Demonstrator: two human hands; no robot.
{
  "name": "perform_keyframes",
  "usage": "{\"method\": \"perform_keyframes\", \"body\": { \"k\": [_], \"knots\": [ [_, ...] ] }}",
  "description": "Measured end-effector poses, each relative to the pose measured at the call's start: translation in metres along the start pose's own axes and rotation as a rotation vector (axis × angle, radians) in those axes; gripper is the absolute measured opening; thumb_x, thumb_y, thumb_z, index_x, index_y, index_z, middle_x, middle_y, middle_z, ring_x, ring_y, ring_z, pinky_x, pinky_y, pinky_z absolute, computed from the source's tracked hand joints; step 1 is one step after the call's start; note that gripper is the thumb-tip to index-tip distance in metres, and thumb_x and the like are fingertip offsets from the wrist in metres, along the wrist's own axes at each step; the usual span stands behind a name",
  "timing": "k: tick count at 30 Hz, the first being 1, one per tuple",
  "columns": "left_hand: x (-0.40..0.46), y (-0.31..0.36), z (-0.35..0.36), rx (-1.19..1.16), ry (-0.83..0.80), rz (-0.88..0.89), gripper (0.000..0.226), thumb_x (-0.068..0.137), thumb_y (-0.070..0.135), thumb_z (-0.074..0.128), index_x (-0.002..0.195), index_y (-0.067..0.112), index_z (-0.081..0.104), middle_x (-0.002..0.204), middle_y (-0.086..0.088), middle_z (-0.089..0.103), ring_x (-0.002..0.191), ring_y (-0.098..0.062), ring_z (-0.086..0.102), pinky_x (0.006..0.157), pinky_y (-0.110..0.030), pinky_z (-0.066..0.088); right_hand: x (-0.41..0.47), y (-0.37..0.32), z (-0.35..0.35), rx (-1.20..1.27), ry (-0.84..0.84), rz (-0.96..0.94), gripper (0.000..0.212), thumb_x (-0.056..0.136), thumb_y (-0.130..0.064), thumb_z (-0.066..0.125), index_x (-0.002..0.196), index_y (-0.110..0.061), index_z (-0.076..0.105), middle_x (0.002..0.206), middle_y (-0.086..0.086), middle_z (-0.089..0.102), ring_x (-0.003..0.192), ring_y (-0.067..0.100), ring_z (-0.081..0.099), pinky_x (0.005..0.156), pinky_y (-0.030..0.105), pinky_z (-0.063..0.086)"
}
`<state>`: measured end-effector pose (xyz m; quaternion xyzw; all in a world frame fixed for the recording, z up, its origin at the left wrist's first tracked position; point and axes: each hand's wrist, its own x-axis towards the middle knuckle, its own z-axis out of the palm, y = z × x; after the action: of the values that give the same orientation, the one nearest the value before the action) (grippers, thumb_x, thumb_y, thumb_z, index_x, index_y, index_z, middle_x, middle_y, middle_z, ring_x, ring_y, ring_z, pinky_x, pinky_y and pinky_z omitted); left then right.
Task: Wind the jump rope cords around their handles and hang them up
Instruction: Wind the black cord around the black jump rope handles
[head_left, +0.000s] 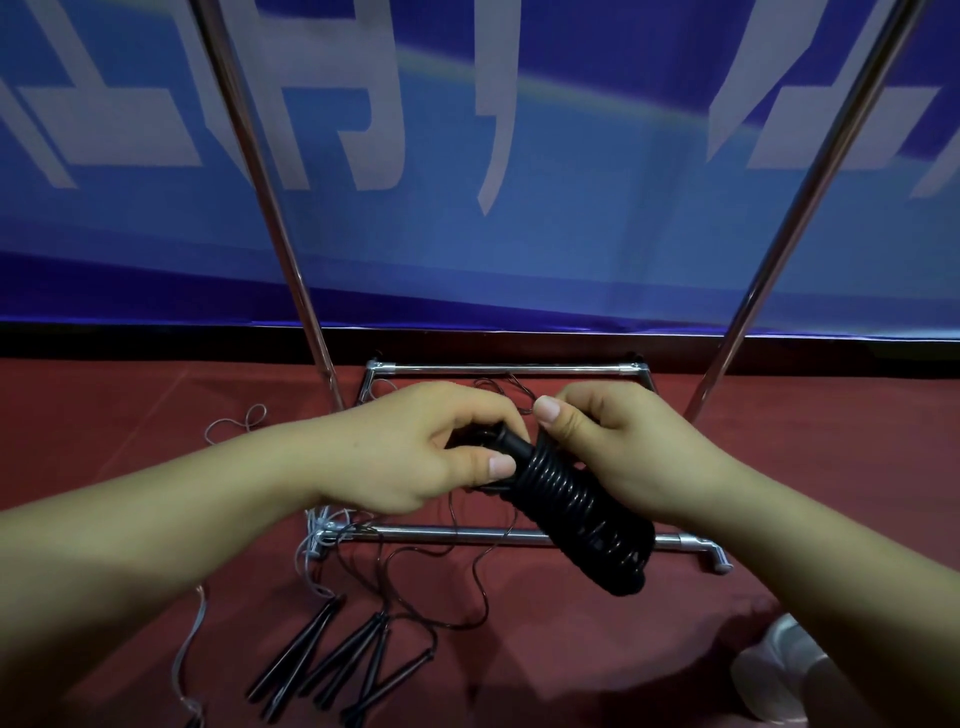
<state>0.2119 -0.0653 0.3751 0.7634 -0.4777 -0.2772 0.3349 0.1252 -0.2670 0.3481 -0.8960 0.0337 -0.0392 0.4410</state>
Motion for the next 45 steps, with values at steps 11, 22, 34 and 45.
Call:
{"method": "perform_keyframes", "body": {
  "k": [11, 22, 34, 45],
  "knots": [
    [0.016, 0.015, 0.024, -0.567, 0.606, -0.334, 0.028, 0.097, 0.041, 0.057, 0.104, 0.015, 0.064, 0.086, -0.011, 0.069, 0.065, -0.017, 0.067, 0.056, -0.029, 0.056, 0.008, -0.007, 0.021, 0.393, 0.401, 0.216, 0.057, 0.096, -0.055, 0.051, 0.076, -0.002, 0.057, 0.062, 0.009, 0.056, 0.059, 0.023, 0.050, 0.065, 0.056, 0.052],
    [0.020, 0.022, 0.042, -0.650, 0.581, -0.261, 0.025, 0.099, 0.052, 0.046, 0.109, 0.044, 0.067, 0.098, 0.025, 0.074, 0.097, 0.006, 0.069, 0.084, -0.022, 0.048, 0.011, -0.024, 0.038, 0.471, 0.584, 0.125, 0.033, 0.090, -0.043, 0.066, 0.073, -0.015, 0.070, 0.064, 0.002, 0.068, 0.060, 0.011, 0.059, 0.068, 0.045, 0.054],
    [0.022, 0.007, 0.026, -0.936, 0.508, -0.284, 0.074, 0.096, 0.067, 0.025, 0.101, 0.014, 0.076, 0.095, -0.022, 0.065, 0.099, -0.034, 0.060, 0.089, -0.042, 0.045, 0.012, -0.038, 0.022, 0.656, 0.060, 0.121, 0.028, 0.102, -0.023, 0.052, 0.086, -0.011, 0.071, 0.071, -0.005, 0.067, 0.065, 0.005, 0.060, 0.064, 0.019, 0.050],
    [0.029, 0.013, 0.025, -1.052, 0.398, -0.199, 0.064, 0.097, 0.063, 0.035, 0.076, 0.019, 0.076, 0.066, -0.004, 0.053, 0.062, -0.019, 0.051, 0.063, -0.035, 0.040, 0.004, -0.048, 0.006, 0.715, -0.004, 0.185, 0.028, 0.100, -0.021, 0.054, 0.078, -0.009, 0.067, 0.071, 0.006, 0.063, 0.062, 0.017, 0.058, 0.060, 0.027, 0.051]
  ]
}}
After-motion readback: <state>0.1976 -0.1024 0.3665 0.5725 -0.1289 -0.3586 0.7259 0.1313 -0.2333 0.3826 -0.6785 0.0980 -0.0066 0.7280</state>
